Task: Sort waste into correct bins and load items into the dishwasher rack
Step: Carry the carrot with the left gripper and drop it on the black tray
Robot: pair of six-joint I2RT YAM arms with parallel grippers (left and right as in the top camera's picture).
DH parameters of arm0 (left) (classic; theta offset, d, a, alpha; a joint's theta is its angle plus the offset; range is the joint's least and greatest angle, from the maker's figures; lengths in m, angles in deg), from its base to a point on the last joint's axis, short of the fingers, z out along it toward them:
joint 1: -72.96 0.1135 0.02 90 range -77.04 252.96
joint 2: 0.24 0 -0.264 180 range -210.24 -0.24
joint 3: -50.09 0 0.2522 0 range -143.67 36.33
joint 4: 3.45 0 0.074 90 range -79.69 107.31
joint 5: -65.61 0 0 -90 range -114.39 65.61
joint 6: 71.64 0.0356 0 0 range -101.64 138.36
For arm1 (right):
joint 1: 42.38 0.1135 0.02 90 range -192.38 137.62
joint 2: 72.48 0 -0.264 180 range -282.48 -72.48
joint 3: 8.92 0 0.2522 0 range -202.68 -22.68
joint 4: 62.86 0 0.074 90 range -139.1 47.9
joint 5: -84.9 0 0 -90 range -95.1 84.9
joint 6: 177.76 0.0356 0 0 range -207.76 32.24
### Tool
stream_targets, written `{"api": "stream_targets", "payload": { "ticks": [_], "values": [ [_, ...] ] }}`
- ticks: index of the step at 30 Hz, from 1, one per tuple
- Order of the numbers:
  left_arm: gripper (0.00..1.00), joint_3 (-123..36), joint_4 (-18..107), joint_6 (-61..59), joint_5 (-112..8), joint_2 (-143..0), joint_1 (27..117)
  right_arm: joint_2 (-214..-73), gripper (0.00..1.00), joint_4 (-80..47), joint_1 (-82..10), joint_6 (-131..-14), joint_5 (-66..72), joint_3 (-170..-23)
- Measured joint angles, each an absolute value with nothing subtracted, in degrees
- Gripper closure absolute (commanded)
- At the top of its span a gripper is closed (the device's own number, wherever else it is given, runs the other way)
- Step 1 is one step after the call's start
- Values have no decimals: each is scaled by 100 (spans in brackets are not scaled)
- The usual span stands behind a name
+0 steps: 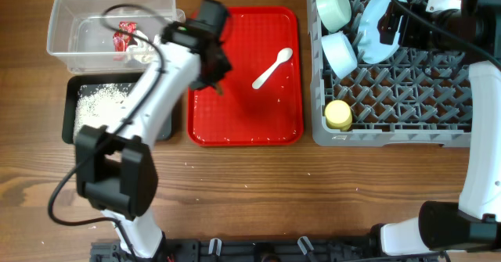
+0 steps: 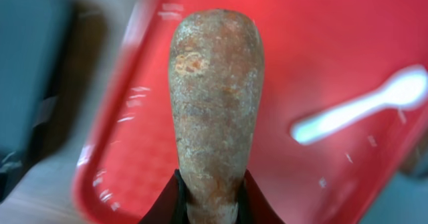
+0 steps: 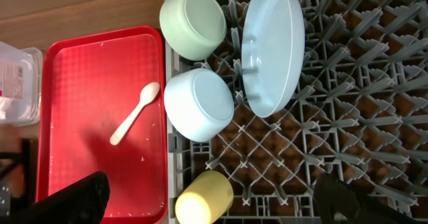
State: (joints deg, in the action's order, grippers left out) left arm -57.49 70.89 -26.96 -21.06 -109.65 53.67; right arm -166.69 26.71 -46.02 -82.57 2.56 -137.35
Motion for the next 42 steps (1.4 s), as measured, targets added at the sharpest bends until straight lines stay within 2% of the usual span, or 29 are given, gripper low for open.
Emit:
{"api": "stream_targets", "payload": {
  "ticks": [7, 12, 20, 31, 38, 40, 42],
  "values": [
    [96, -5749, 7745, -4068, -2047, -10932, 6808, -16669, 0, 2671, -4602, -8257, 256, -13735],
    [94, -5749, 7828, -4538, -1708, -10932, 7374, -16669, 0, 2671, -4602, -8257, 256, -13735],
    [85, -5312, 7343, -5399, -976, -10932, 7669, -16669, 0, 2673, -4602, -8240, 258, -13735],
    [75, -4241, 5998, -5618, -558, -10932, 7887, -16669, 0, 2671, -4602, -8240, 256, -13735],
    [53, -4060, 5880, -5640, -466, -10932, 7898, -16669, 0, 2671, -4602, -8240, 256, -13735],
    [53, -4060, 5876, -5675, -451, -10932, 7898, -16669, 0, 2669, -4602, -8237, 256, -13735],
    [60, -4060, 5865, -5673, -449, -10932, 7898, -16669, 0, 2649, -4602, -8240, 256, -13735]
  ]
}}
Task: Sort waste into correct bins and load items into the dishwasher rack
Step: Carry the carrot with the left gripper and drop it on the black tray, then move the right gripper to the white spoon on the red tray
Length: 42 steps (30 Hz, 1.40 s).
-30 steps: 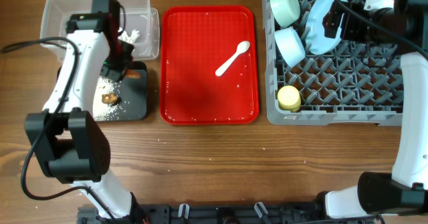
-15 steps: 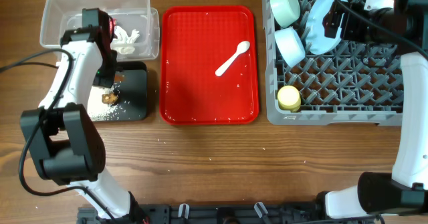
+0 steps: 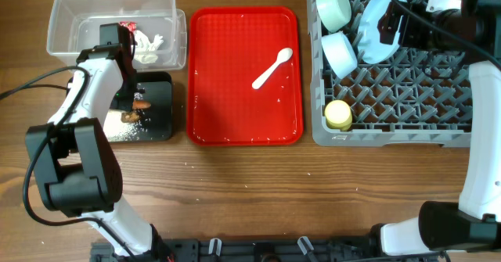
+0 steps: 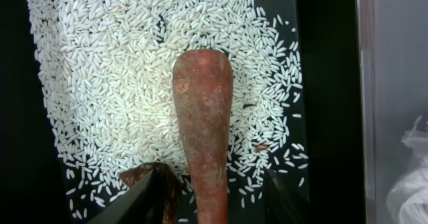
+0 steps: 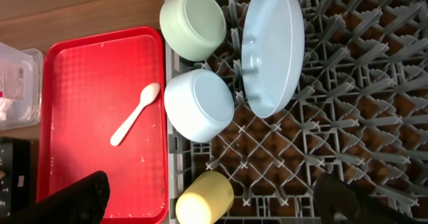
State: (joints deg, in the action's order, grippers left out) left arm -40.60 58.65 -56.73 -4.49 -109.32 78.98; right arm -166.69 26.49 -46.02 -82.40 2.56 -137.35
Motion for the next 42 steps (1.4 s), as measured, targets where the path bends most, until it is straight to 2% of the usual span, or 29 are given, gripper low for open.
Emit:
{"api": "stream_targets", "payload": {
  "ticks": [2, 7, 11, 16, 17, 19, 20, 21, 26, 33, 35, 42],
  "values": [
    [62, -4064, 5865, -5559, -449, -10932, 7898, -16669, 0, 2614, -4602, -8237, 258, -13735],
    [62, -4361, 5891, -4315, -477, -10777, 7824, -16669, 0, 2310, -4595, -8235, 595, -13735],
    [54, -4488, 5891, -3242, -499, -10064, 7435, -16669, 1, 1952, -4370, -8150, 973, -13735],
    [46, -4582, 5832, -2237, -541, -9419, 6751, -16696, 9, 1600, -3719, -7678, 1091, -13735],
    [42, -4582, 5804, -2060, -565, -9382, 6604, -16722, 12, 1528, -3559, -7505, 1089, -13735],
    [28, -4582, 5751, -1754, -626, -9376, 6360, -16838, 18, 1477, -3295, -7204, 1043, -13735],
    [9, -4582, 5721, -1537, -635, -9380, 6226, -16932, 21, 1458, -3146, -6992, 997, -13735],
    [0, -4582, 5664, -1384, -643, -9382, 6106, -17061, 24, 1434, -3006, -6775, 947, -13735],
    [0, -4582, 5358, -982, -447, -9382, 5960, -17808, 25, 1066, -2484, -5894, 794, -13735],
    [0, -4582, 5404, -886, -322, -9382, 6132, -19067, 32, 1077, -1784, -4865, 418, -13735],
    [0, -4582, 5404, -886, -320, -9382, 6141, -19362, 37, 1086, -1693, -4657, 256, -13735],
    [0, -4582, 5404, -886, -320, -9382, 6141, -20005, 43, 933, -1671, -4004, -374, -13735]
  ]
}}
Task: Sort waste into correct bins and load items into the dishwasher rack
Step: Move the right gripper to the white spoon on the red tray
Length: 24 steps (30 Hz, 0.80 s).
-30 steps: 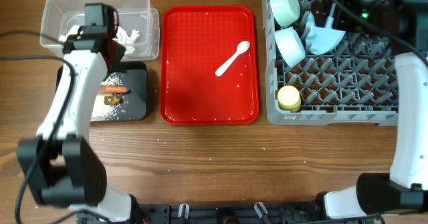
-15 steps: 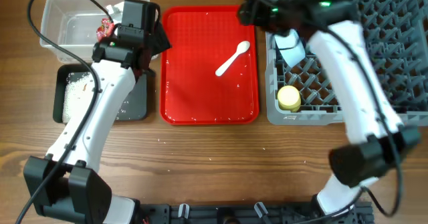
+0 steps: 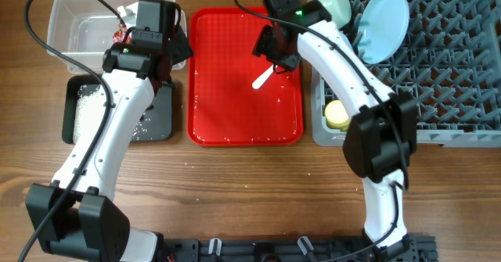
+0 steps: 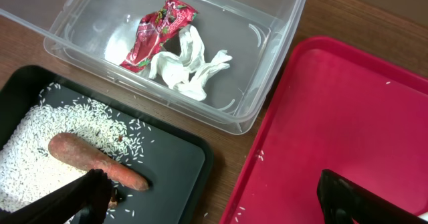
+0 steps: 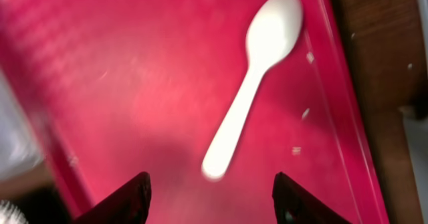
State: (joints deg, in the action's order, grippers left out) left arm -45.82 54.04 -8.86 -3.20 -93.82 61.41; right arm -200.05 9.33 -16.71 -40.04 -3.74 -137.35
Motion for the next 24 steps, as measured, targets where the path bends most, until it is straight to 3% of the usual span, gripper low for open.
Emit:
{"api": "stream_targets", "payload": {
  "ticks": [11, 24],
  "values": [
    [0, -4582, 5404, -886, -320, -9382, 6141, -20706, 52, 472, -1671, -3741, -1285, -13735],
    [0, -4582, 5417, -886, -320, -9382, 6141, -21174, 54, -77, -1669, -4010, -1834, -13735]
  ]
}}
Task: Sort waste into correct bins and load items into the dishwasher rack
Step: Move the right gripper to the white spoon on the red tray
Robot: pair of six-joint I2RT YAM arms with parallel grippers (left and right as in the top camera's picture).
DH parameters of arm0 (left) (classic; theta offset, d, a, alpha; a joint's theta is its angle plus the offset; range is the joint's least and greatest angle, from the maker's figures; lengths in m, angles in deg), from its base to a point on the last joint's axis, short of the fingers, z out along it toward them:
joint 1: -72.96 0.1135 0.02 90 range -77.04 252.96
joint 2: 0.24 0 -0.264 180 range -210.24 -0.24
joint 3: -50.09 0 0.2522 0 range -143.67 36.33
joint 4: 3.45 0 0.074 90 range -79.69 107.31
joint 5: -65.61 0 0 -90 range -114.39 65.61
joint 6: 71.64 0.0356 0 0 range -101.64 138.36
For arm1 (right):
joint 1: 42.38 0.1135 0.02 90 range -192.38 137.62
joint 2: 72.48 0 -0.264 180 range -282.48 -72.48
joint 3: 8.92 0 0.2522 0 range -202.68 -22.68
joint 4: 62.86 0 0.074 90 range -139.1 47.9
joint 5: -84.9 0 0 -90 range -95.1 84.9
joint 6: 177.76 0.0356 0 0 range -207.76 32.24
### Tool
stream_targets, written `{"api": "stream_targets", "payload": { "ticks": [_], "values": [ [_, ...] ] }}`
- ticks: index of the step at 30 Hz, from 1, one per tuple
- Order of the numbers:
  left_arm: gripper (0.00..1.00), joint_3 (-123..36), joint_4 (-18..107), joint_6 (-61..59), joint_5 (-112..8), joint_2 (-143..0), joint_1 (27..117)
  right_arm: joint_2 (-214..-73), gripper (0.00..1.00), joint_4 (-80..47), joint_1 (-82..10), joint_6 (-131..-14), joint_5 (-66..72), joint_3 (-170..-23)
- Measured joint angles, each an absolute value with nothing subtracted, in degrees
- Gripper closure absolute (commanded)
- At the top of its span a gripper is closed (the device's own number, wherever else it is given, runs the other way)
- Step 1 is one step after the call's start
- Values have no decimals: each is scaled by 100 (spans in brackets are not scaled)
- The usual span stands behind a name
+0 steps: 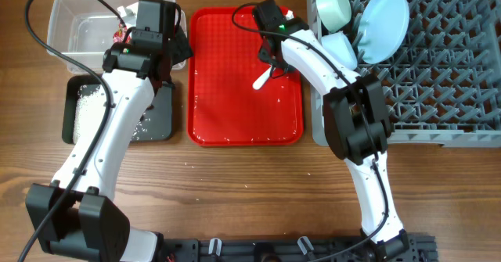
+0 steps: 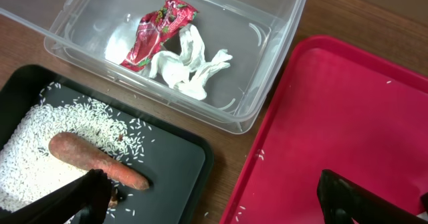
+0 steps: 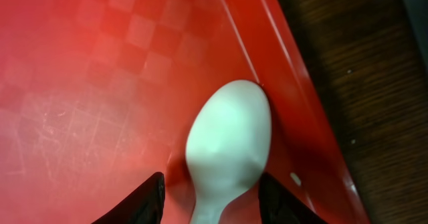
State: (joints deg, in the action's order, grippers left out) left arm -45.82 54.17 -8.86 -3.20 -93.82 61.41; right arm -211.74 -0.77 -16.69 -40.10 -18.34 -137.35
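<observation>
A white plastic spoon [image 3: 227,140] lies on the red tray [image 1: 227,105], near its right rim. My right gripper [image 3: 210,207] is low over it and open, one finger [image 3: 140,198] on each side of the spoon's neck, with a gap on both sides. In the overhead view the spoon's handle [image 1: 261,79] pokes out below that gripper [image 1: 274,47]. My left gripper [image 2: 221,204] hangs wide open and empty above the edge between the tray and the bins. A carrot [image 2: 93,158] lies on rice in the black tray [image 2: 170,154].
The clear bin [image 2: 267,57] holds a red wrapper [image 2: 157,30] and a crumpled white tissue [image 2: 187,67]. The grey dish rack [image 1: 407,90] at the right carries a green bowl [image 1: 333,8], a white bowl [image 1: 342,49], a blue plate [image 1: 383,16] and a yellow cup [image 1: 338,115].
My right gripper has come down much closer to the spoon and now straddles it near the bowl, still open. The left arm, the carrot and the bins have not moved.
My left gripper held the carrot over the red tray while the right one hung over the rack. Then the carrot was down on the rice in the black tray. Later the left gripper stood open and higher, the right one above the spoon, and now low around it.
</observation>
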Motion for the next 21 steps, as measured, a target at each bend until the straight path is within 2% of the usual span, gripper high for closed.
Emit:
{"api": "stream_targets", "payload": {
  "ticks": [4, 7, 16, 21],
  "values": [
    [0, -4582, 5417, -886, -320, -9382, 6141, -21176, 56, -33, -1671, -4113, -1908, -13735],
    [0, -4582, 5419, -886, -320, -9380, 6141, -21179, 69, -57, -1686, -4172, -1987, -13735],
    [0, -4582, 5419, -886, -320, -9382, 6141, -21214, 81, -339, -1745, -4917, -2070, -13735],
    [0, -4582, 5417, -886, -320, -9382, 6141, -21207, 91, -356, -1745, -5448, -2039, -13748]
  ]
}}
